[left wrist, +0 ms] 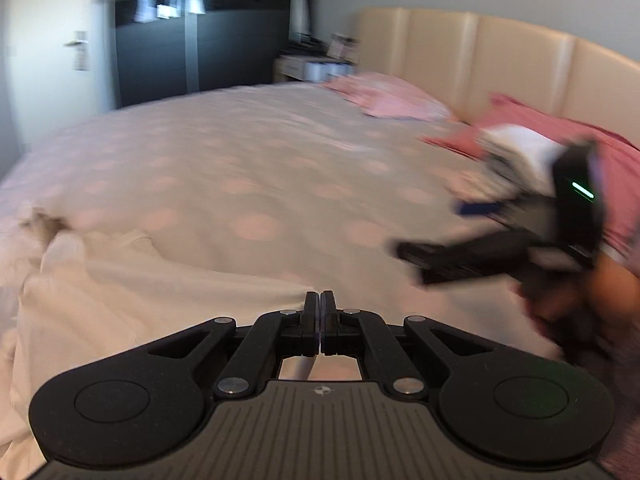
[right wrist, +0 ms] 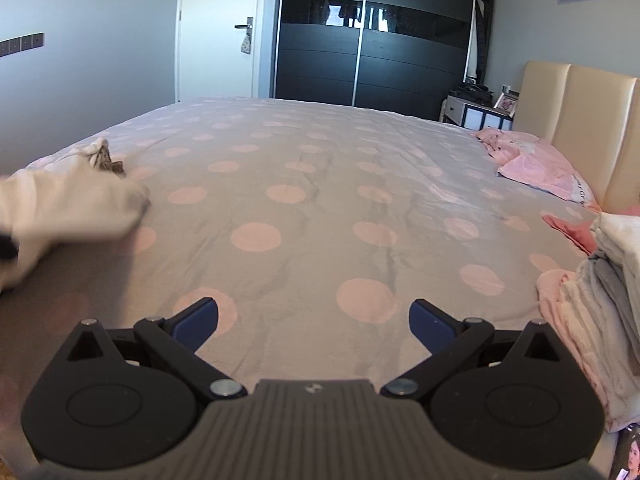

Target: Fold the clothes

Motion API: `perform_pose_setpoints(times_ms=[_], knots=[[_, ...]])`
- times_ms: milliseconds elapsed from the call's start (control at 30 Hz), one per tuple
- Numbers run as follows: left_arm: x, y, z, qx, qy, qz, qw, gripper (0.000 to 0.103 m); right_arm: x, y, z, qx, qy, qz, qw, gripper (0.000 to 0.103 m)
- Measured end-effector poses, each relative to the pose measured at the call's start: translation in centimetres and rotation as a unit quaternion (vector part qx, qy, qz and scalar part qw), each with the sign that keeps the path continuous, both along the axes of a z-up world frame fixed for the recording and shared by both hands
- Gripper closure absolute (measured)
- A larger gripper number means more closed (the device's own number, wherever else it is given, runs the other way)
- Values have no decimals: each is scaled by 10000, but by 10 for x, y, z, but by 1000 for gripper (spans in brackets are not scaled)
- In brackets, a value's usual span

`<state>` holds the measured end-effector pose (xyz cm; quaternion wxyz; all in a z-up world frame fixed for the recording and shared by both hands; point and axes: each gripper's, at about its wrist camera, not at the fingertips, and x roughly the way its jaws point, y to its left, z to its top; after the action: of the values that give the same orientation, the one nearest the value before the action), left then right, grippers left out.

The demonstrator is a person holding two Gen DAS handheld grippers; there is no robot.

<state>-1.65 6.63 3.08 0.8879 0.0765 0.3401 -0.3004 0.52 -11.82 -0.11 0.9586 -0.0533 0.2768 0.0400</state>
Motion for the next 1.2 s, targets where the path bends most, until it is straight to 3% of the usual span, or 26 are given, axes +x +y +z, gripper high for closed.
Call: perform_pose_setpoints(times_ms=[100,233,300,400,567,700,833,1033,1067,1100,1167,1200], knots=[[-16,-23,-23,123,519,-590,9968,103,1,-8,1,-33,39,-69,10000,1],[-16,-23,-40,234,903,-655,9935,102,1,-10,0,7,223,-8,9998,1],[-13,-15,-39,157,980,-530,9936,87,1,-10,-2,22,314,51,9995,1],[0,-2,-30,90,784,-182,9967,68,1,-4,-6,-52,401,208,9990,1],[33,35,-16,212,471,848,9951,60,3,5,-12,-144,498,355,9980,1],[63,61,-16,624,372,1682,9831,53,7,8,-17,-153,585,390,9974,1],[93,90,-34,813,553,2252,9693,46,13,12,-27,-160,738,482,9960,1],[114,114,-63,650,1242,2510,9578,48,20,19,-53,199,1269,774,9887,1],[114,113,-66,627,1261,2463,9589,60,20,23,-58,333,1362,862,9864,1],[113,111,-66,634,1242,2427,9600,79,20,27,-62,463,1447,971,9836,2],[111,106,-67,667,1181,2360,9622,96,18,40,-70,560,1571,1214,9785,3],[108,102,-65,634,1162,2291,9644,100,17,46,-73,546,1610,1329,9764,18]])
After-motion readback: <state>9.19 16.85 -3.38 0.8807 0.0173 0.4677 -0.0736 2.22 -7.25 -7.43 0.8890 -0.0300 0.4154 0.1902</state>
